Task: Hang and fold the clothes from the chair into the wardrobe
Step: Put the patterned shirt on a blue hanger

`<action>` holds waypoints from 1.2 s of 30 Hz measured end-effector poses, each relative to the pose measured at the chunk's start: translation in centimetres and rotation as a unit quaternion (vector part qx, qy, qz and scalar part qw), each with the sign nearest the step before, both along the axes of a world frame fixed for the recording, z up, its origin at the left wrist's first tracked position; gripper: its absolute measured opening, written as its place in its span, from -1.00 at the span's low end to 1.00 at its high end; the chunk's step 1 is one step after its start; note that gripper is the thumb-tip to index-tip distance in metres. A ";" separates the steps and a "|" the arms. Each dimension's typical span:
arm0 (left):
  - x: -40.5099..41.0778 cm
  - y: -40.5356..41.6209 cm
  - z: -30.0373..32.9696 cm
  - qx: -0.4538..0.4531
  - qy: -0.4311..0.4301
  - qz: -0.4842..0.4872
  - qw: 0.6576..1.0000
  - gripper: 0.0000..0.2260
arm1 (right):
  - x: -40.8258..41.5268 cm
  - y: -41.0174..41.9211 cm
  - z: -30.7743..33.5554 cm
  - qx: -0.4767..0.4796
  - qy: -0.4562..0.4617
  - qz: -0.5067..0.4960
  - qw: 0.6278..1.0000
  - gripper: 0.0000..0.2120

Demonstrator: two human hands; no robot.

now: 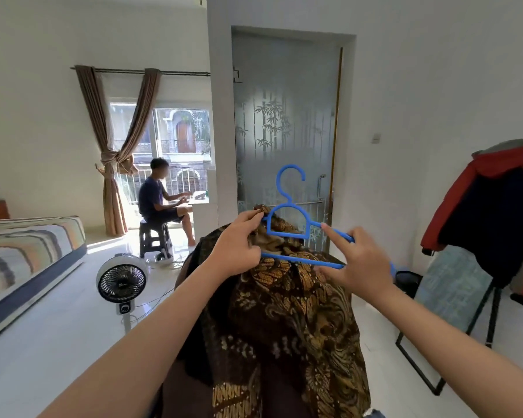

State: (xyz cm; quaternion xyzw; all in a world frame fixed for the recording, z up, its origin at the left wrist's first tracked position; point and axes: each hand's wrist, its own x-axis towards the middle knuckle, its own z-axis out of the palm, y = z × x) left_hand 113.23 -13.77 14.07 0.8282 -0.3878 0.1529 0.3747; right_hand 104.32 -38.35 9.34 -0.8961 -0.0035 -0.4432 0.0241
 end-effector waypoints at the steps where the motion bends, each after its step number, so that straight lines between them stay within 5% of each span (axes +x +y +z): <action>1: -0.6 0.0 0.5 -0.005 -0.004 -0.004 1.000 -0.37 | -0.3 0.2 0.3 0.001 -0.006 0.000 1.000 -0.19; 15: -10.2 -2.4 6.8 -0.092 -0.046 -0.094 0.990 -0.38 | -7.3 -0.4 1.6 0.108 -0.124 0.005 0.986 -0.18; 22: -12.0 -1.8 6.2 -0.012 -0.054 -0.113 0.992 -0.40 | -9.3 -0.1 2.9 0.113 -0.192 -0.013 0.975 -0.15; 29: -12.9 -0.8 8.1 -0.092 -0.262 0.012 0.961 -0.74 | -11.7 0.4 3.3 0.041 -0.193 0.002 0.980 -0.17; 36: -14.3 1.9 7.9 0.027 -0.149 -0.104 0.983 -0.72 | -14.7 3.6 1.7 -0.022 -0.163 0.019 0.986 -0.16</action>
